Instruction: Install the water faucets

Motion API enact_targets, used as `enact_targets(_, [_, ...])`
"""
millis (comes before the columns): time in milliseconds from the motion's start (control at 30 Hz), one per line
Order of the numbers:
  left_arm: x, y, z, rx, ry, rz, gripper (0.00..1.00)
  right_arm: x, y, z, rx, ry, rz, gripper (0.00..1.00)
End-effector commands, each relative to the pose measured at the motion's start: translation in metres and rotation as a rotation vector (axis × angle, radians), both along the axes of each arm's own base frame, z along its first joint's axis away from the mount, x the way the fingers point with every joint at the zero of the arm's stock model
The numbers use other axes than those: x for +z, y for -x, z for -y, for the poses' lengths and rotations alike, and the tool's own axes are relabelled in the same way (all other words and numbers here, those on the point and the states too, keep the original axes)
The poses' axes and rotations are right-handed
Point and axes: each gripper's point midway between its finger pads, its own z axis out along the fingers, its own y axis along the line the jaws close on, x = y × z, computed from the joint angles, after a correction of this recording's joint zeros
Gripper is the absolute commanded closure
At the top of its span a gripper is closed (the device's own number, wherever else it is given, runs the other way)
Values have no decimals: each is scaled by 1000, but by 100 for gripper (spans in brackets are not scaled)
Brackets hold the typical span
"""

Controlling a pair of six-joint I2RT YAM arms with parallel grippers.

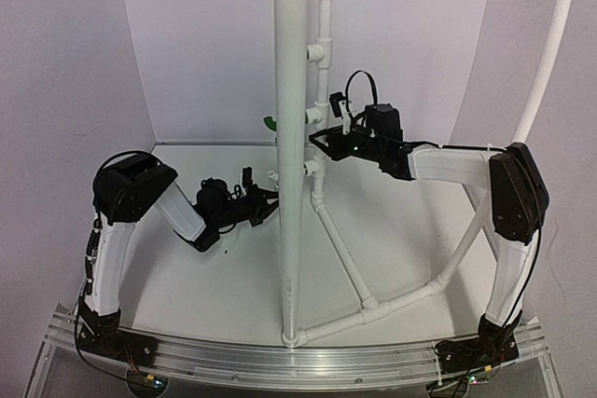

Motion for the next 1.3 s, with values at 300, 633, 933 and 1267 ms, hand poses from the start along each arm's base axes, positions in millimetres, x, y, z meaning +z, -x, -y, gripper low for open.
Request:
enact_targets(300, [29,-43,-17,99,76,77,99,-3,39,-27,163,-67,-151,100])
enact_targets(633, [60,-56,-16,43,50,166,99,-5,39,-27,161,-63,-151,100])
enact_targets(933, [99,-48,-10,-24,-2,259,99,-6,38,-25,161,-62,-154,100])
enact_targets(1267, [128,-35,-5,-87,-60,327,99,-7,36,-26,162,-66,-158,100])
